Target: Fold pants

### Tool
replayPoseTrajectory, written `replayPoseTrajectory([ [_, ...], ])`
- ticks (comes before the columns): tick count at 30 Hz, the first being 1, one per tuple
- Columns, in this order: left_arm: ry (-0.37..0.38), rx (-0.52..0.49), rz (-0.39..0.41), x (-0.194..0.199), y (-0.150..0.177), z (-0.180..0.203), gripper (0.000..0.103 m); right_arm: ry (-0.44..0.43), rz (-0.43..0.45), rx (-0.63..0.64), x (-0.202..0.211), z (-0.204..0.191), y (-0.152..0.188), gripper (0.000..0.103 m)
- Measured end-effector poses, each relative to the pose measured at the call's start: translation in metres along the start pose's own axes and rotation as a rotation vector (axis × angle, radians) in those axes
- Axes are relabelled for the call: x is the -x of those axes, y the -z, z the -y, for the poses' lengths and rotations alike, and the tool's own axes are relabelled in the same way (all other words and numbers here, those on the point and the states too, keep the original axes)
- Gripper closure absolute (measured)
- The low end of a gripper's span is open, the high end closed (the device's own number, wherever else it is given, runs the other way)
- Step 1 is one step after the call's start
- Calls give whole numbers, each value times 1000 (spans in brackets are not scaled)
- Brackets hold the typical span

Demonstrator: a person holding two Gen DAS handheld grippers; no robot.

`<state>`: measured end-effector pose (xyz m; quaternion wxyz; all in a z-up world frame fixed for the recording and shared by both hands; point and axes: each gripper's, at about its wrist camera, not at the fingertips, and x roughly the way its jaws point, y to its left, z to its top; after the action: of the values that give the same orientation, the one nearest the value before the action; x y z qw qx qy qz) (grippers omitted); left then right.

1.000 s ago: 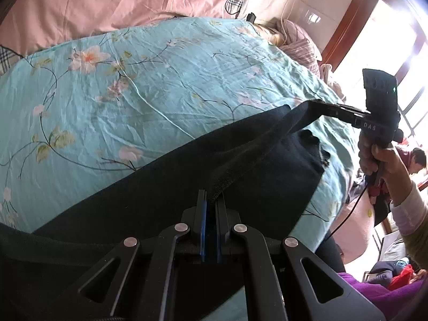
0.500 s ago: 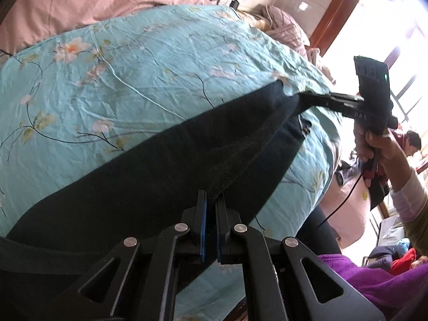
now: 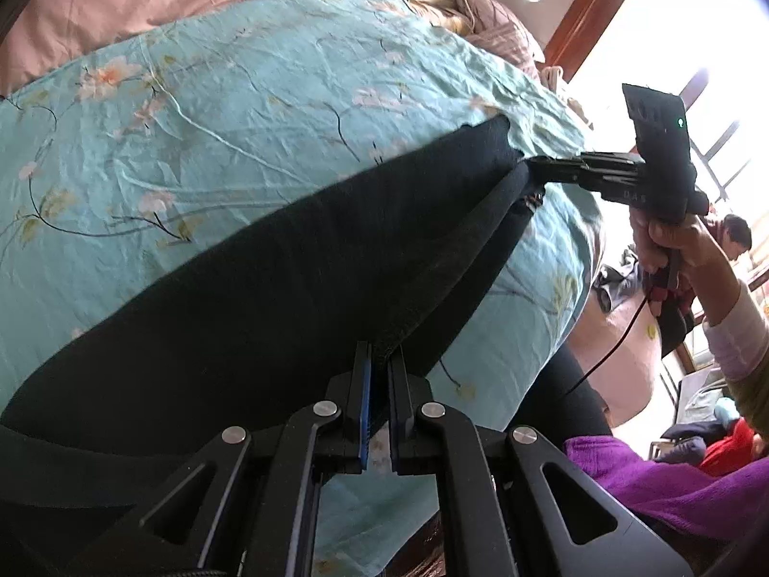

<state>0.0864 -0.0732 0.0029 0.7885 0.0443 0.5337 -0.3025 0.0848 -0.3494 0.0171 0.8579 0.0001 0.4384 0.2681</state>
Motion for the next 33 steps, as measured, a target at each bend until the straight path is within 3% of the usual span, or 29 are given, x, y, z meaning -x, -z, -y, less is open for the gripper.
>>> replayPoseTrajectory([
  [5, 4, 55, -40, -24, 7, -10, 96, 20, -23, -16, -11, 4, 4, 92],
  [7, 14, 77, -22, -22, 11, -11, 96, 57, -23, -35, -12, 3, 4, 70],
  [8, 14, 84, -10, -20, 13, -10, 94, 75, -22, -55, -9, 4, 4, 65],
  [14, 28, 198, 54, 5, 31, -24, 91, 71, 90, -95, 32, -6, 2, 64],
  [20, -23, 358, 129, 42, 53, -59, 90, -57, 142, -83, 26, -42, -17, 64],
  [23, -32, 426, 172, 66, 63, -81, 70, -134, 126, -50, 5, -70, -29, 64],
  [24, -50, 447, 190, 75, 66, -88, 67, -161, 121, -40, -2, -80, -31, 64],
  [29, -139, 585, 242, 112, 81, -132, 66, -279, 72, 1, -43, -127, -43, 63],
  [31, -172, 643, 247, 124, 87, -151, 66, -327, 51, 15, -60, -147, -46, 55],
  [33, -189, 705, 256, 136, 92, -170, 66, -374, 25, 37, -76, -166, -49, 54],
])
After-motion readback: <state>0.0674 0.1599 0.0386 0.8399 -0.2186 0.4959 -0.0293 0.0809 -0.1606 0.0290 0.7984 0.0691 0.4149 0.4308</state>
